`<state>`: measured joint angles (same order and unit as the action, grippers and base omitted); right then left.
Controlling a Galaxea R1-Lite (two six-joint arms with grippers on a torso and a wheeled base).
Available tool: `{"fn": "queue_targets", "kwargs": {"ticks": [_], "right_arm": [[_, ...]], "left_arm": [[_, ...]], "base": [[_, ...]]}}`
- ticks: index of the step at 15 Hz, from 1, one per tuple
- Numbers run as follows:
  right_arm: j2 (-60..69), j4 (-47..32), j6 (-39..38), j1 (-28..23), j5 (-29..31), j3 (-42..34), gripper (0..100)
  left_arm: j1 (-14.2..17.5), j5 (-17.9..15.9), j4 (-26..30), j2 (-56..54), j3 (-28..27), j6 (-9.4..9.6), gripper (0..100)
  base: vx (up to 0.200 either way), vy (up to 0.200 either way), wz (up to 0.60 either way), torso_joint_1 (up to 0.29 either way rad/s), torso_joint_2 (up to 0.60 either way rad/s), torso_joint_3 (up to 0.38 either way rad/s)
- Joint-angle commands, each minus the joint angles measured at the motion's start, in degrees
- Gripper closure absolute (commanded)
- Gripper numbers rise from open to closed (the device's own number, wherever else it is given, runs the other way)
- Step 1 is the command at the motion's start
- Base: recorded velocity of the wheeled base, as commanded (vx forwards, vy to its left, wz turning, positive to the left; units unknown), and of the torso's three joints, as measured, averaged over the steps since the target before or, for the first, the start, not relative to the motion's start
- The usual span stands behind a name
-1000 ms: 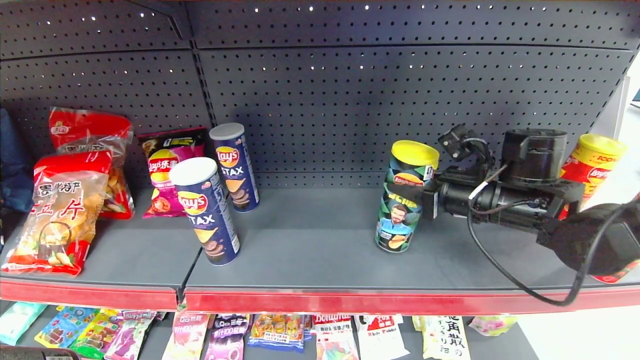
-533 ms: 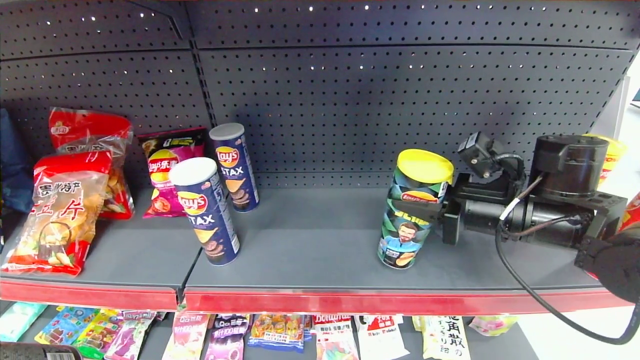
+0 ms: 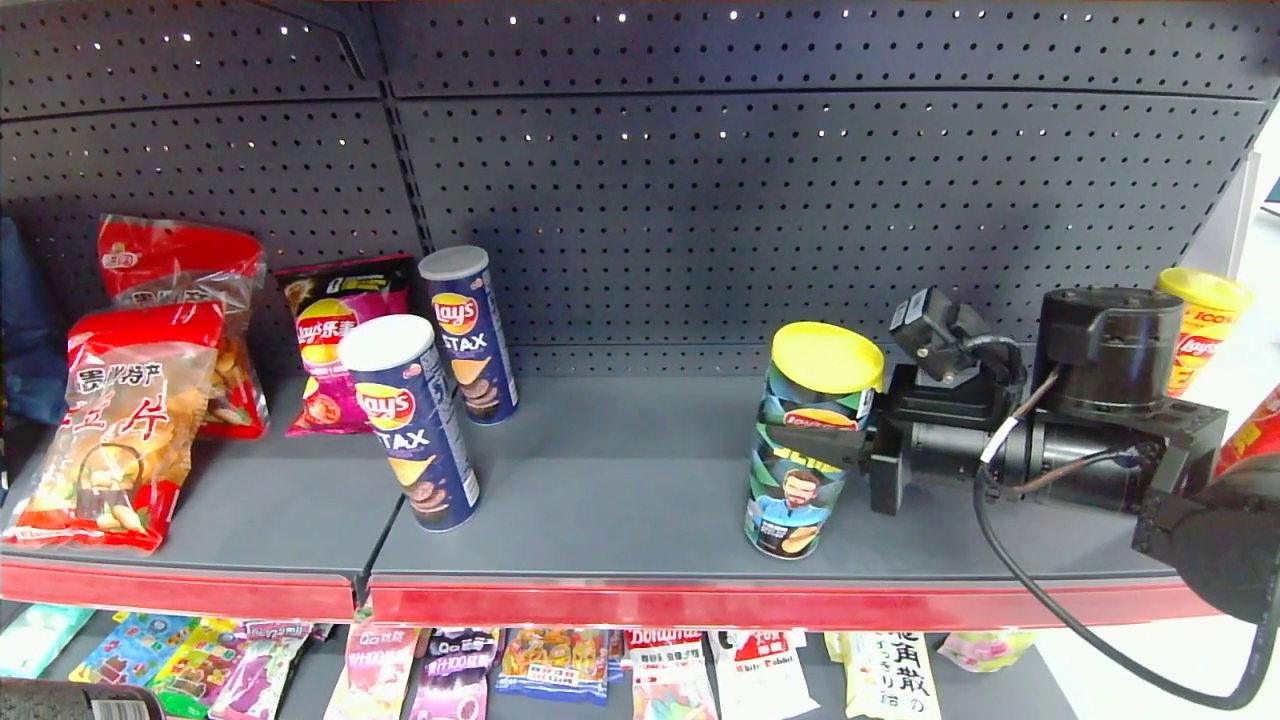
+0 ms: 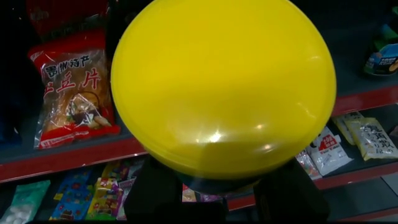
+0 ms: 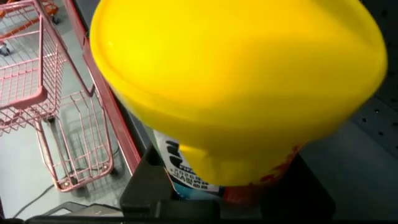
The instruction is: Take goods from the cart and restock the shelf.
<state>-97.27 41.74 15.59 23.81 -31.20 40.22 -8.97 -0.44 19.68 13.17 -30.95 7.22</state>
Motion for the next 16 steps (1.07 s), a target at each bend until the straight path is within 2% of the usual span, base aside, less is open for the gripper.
{"fn": "queue_targets", "kwargs": {"ticks": [1,16], "right_arm": [[-1.61,0.1,1.2,0.19,-0.01,0.04,100],[-1.43,0.62,1.28,0.98,-1.24,-1.72,100]], "left_arm": [[0.01,0.0,0.01,0.28,-0.16,-0.01,100],[-0.17,-0.09,0.01,0.63,0.1,-0.01,100]], "base": [[0.0,0.0,0.0,0.0,0.0,0.0],[0.0,0.0,0.0,0.0,0.0,0.0]]}}
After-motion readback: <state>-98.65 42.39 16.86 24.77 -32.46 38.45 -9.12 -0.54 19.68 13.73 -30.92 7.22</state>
